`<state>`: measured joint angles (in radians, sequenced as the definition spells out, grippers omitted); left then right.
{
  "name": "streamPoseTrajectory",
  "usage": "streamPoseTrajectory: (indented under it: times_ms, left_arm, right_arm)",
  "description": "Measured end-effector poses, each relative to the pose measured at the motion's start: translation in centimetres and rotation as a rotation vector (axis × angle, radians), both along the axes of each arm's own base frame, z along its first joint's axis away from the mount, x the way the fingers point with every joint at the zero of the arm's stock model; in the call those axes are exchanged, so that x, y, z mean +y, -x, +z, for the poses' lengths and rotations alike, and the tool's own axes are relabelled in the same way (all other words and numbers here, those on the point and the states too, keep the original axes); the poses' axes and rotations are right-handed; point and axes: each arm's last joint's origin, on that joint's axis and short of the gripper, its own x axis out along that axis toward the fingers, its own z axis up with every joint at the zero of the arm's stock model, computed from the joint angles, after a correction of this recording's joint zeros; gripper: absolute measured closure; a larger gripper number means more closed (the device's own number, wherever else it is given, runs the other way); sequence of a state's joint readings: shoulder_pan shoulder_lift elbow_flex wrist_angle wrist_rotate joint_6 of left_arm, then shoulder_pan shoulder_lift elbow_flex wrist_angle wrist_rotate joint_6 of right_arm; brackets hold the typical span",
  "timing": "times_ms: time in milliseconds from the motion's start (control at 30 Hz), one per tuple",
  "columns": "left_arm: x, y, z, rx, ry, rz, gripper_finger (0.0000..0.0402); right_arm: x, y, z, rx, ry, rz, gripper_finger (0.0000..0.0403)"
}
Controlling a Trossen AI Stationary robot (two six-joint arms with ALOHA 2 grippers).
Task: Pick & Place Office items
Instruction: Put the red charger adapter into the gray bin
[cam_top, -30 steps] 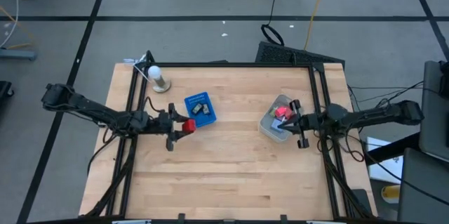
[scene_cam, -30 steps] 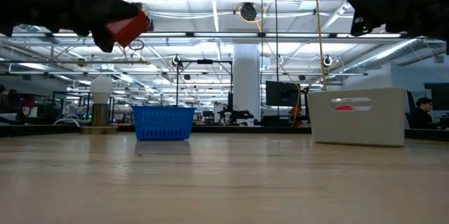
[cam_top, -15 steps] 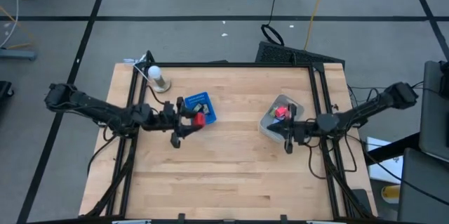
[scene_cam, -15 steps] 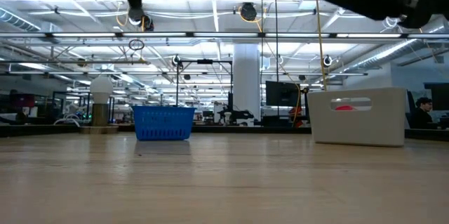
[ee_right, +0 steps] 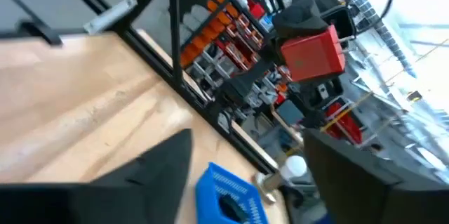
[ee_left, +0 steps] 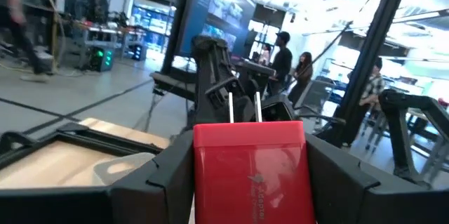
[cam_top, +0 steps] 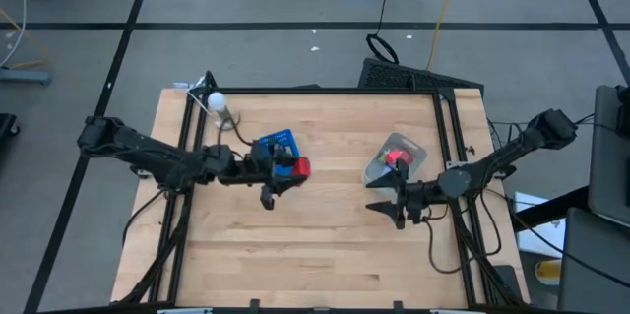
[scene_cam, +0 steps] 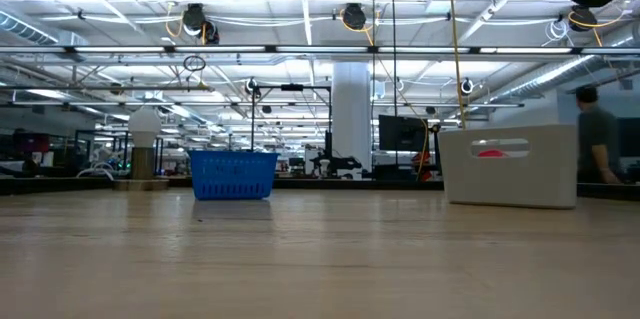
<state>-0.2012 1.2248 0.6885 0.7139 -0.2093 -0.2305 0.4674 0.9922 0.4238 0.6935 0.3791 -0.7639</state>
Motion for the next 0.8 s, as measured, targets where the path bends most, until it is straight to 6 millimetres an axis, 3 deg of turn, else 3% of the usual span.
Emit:
streamPoseTrajectory:
  times_ms: [167, 300, 467, 800]
  left_arm:
    - [-0.7, -2.5, 0.4, -0.027, 0.006, -0.076, 0.0190]
    - [-1.0, -3.7, 1.2, -0.105, 0.021, -0.075, 0.0190]
    - [-1.0, -4.7, 1.8, -0.163, 0.047, -0.017, 0.0190]
    - [-1.3, -6.4, 2.2, -0.226, 0.100, -0.019, 0.0190]
  right_arm:
    - [1.2, -1.4, 1.0, -0.020, 0.125, -0.093, 0.0059]
    - [1.6, -2.1, 2.5, -0.148, 0.201, -0.226, 0.0014]
    - [1.8, -2.2, 3.6, -0.308, 0.246, -0.207, 0.0009]
    - [1.4, -3.4, 2.8, -0.345, 0.295, -0.171, 0.0013]
